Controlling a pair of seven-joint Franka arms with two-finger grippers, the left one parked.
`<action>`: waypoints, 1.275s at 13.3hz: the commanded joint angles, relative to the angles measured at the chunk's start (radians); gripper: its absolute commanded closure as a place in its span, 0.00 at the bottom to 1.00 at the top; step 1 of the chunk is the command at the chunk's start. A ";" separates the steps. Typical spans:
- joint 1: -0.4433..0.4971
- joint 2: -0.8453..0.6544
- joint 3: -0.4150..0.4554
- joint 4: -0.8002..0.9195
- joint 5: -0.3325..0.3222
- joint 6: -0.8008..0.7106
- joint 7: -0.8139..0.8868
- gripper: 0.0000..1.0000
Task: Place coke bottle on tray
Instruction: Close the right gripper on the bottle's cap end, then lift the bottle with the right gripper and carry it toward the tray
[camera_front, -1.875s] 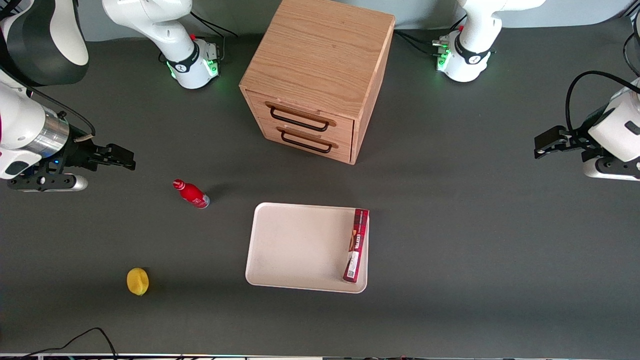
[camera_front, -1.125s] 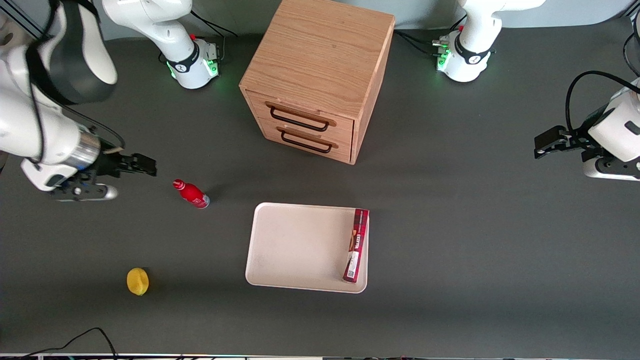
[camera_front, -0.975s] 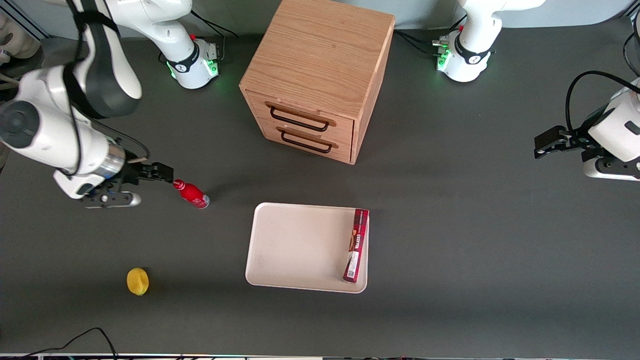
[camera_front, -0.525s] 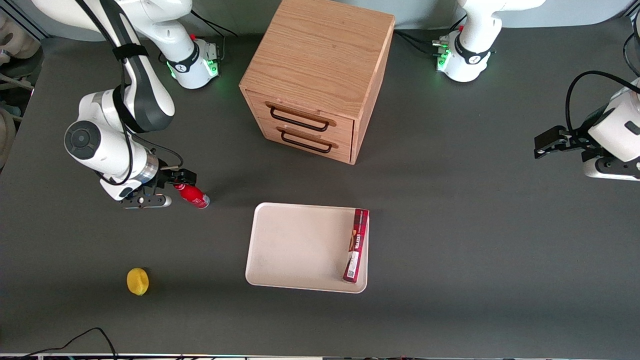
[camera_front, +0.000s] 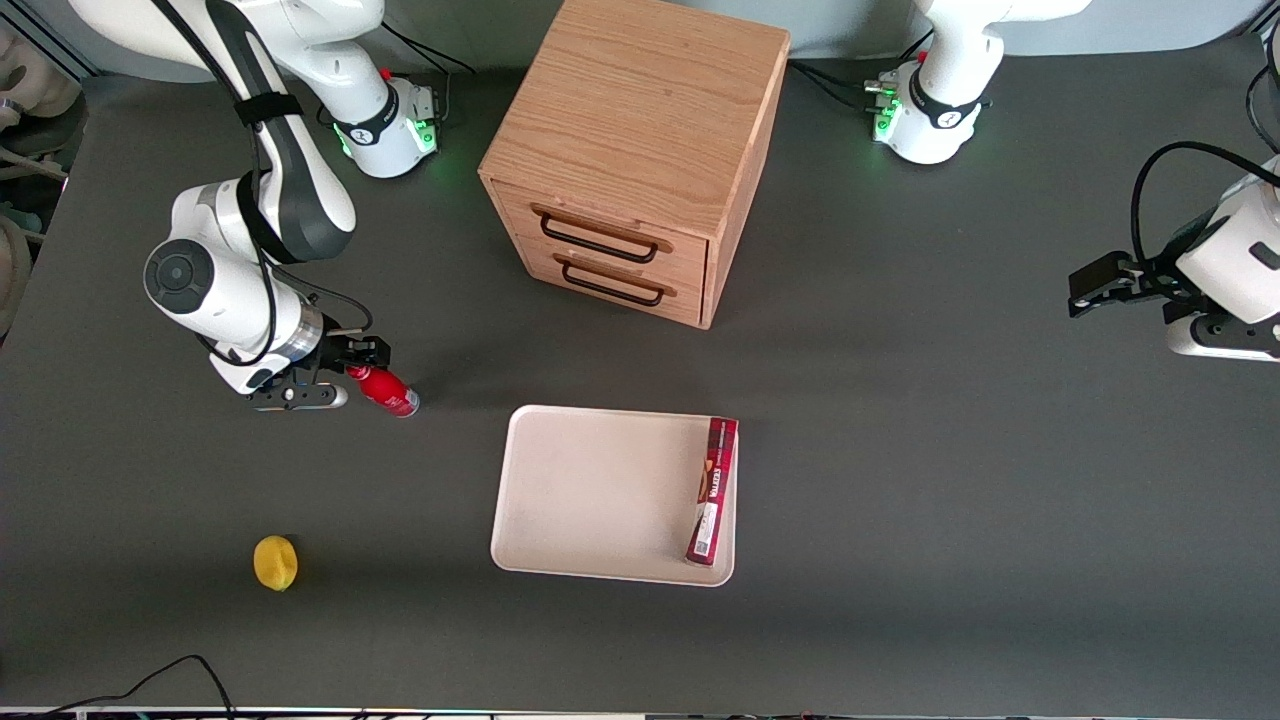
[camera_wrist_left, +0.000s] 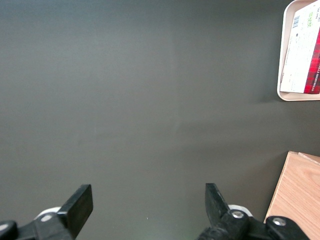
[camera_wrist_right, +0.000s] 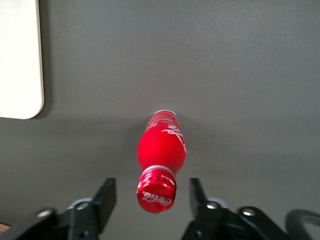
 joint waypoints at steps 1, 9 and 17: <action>-0.006 -0.038 0.001 -0.026 -0.010 0.017 0.005 0.97; -0.009 -0.057 -0.001 0.168 -0.010 -0.197 -0.013 1.00; -0.025 -0.028 -0.011 0.676 -0.013 -0.733 0.002 1.00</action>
